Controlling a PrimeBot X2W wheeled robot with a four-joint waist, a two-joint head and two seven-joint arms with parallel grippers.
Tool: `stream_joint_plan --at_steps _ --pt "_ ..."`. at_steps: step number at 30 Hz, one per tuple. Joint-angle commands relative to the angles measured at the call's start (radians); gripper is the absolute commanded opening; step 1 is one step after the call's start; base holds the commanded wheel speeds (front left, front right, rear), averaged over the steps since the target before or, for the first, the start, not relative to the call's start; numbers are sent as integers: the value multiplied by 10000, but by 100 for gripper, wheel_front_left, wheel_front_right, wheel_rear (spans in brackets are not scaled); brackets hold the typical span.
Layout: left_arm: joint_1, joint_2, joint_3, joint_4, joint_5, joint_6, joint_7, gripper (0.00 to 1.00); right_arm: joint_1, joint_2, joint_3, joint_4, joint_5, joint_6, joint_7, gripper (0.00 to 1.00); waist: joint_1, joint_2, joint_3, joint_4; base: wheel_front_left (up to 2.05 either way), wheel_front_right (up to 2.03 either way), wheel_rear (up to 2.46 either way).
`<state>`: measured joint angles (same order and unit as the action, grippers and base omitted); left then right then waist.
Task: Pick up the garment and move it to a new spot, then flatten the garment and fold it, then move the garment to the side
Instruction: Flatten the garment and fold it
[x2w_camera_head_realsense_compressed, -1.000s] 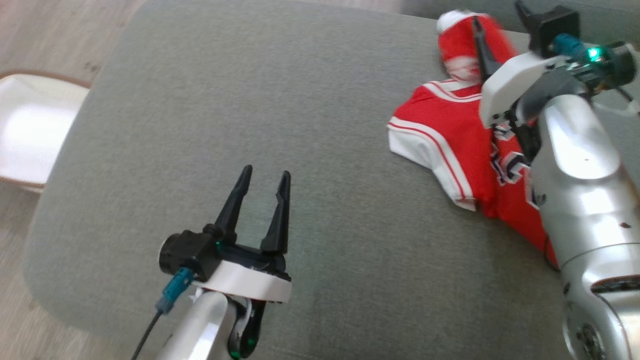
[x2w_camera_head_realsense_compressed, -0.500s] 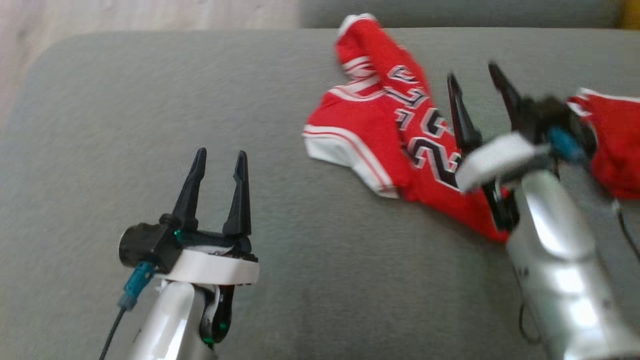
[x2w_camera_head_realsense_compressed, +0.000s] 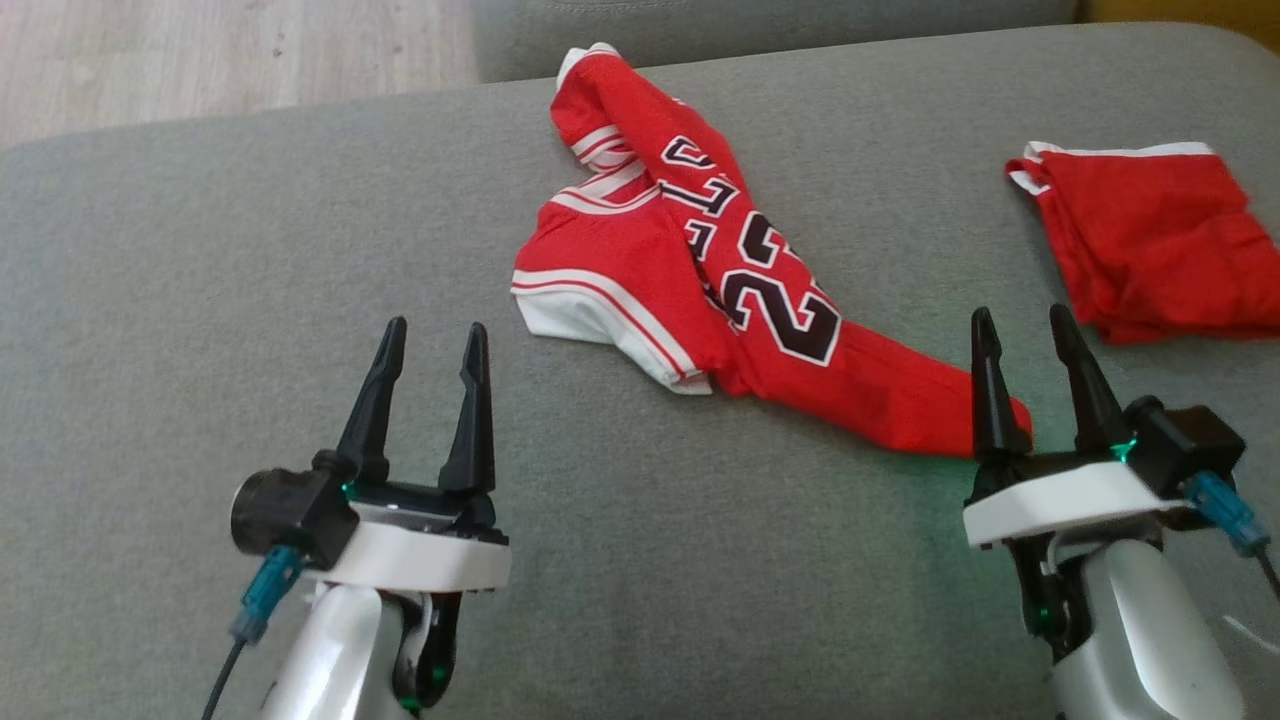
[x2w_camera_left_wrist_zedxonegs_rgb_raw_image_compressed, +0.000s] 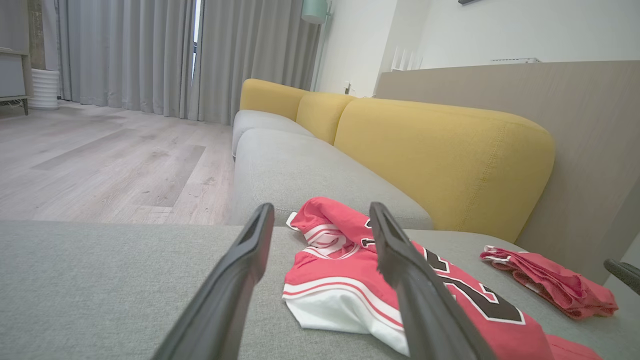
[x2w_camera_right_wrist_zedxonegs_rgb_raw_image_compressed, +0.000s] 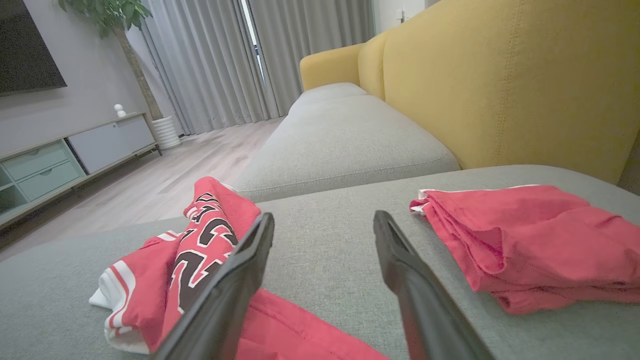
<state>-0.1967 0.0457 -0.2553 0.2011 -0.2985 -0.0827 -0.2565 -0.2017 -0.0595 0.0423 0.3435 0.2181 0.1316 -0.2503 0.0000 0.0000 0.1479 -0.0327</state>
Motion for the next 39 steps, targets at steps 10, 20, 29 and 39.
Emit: stream_joint_plan --at_steps 10,20,29,39 --pt "-417 45 110 -172 55 -92 -53 100 -1310 93 -428 267 -1182 -9 1625 100 0 0 449 813 0 0 0" --pt "-587 45 -140 -31 -57 -100 -53 100 -2537 -281 879 2582 -1714 -9 3380 100 0 0 714 1462 0 0 0" --pt "-571 45 -287 -4 -143 -39 -53 100 -3206 -637 786 3972 -2411 -9 3275 100 0 0 748 1709 0 0 0" --pt "-597 45 -234 -1 -177 16 -53 100 -3443 -392 912 5097 -2737 -9 3529 100 0 0 862 1722 0 0 0"
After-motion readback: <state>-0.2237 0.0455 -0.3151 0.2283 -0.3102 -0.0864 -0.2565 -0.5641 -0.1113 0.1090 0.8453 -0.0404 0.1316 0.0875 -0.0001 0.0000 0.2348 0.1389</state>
